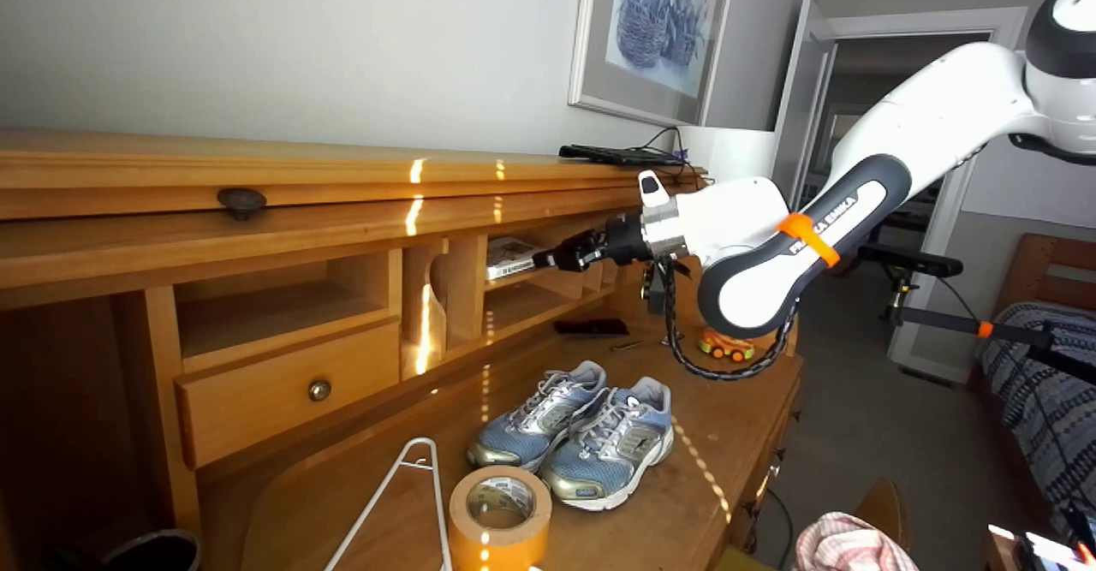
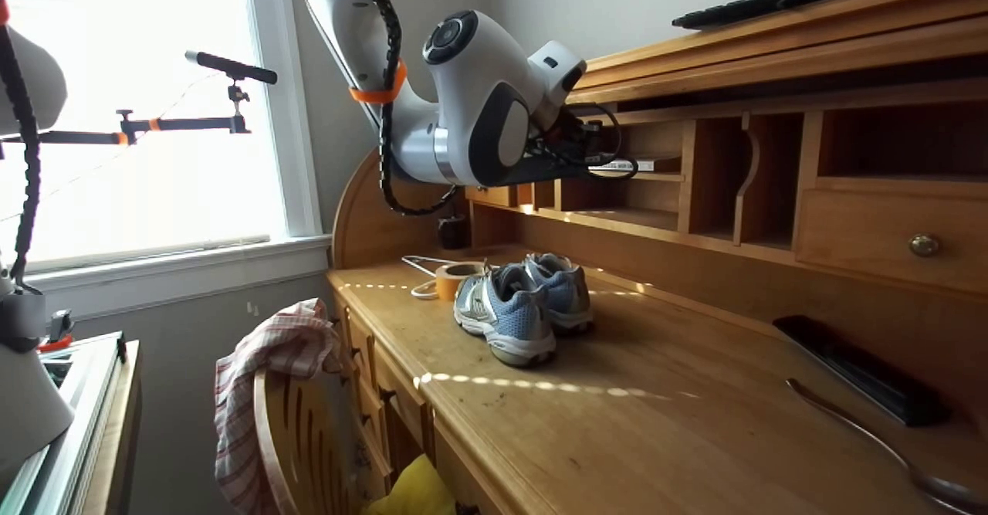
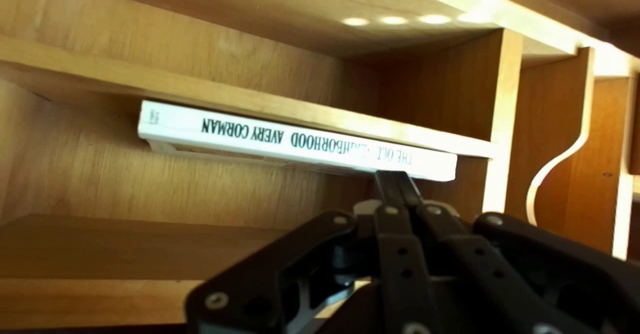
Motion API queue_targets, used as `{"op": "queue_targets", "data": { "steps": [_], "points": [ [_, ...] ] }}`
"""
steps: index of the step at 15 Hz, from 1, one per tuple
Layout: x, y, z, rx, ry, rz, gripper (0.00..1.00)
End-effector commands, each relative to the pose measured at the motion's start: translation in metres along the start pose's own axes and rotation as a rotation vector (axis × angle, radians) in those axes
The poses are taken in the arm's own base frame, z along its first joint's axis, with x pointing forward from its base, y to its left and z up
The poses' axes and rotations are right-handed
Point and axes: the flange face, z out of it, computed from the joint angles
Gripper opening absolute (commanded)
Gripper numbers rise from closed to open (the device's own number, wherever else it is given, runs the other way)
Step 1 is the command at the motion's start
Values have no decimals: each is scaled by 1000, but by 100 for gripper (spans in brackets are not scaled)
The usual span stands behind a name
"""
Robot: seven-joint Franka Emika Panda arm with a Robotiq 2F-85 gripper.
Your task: Remove the book from the shelf
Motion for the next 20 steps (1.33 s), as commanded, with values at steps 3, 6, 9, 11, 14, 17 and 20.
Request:
{"op": "queue_targets", "data": {
  "steps": [3,6,9,11,14,17,20],
  "points": [
    [-9,7,0,-32,45,18,0],
    [-15,11,1,-53,59,52,0],
    [-19,16,2,-75,77,89,0],
    [-21,18,5,-84,88,107,0],
    [-21,19,11,-91,110,129,0],
    [-22,19,18,-86,123,129,0],
    [-21,21,25,-84,137,128,0]
  ]
}}
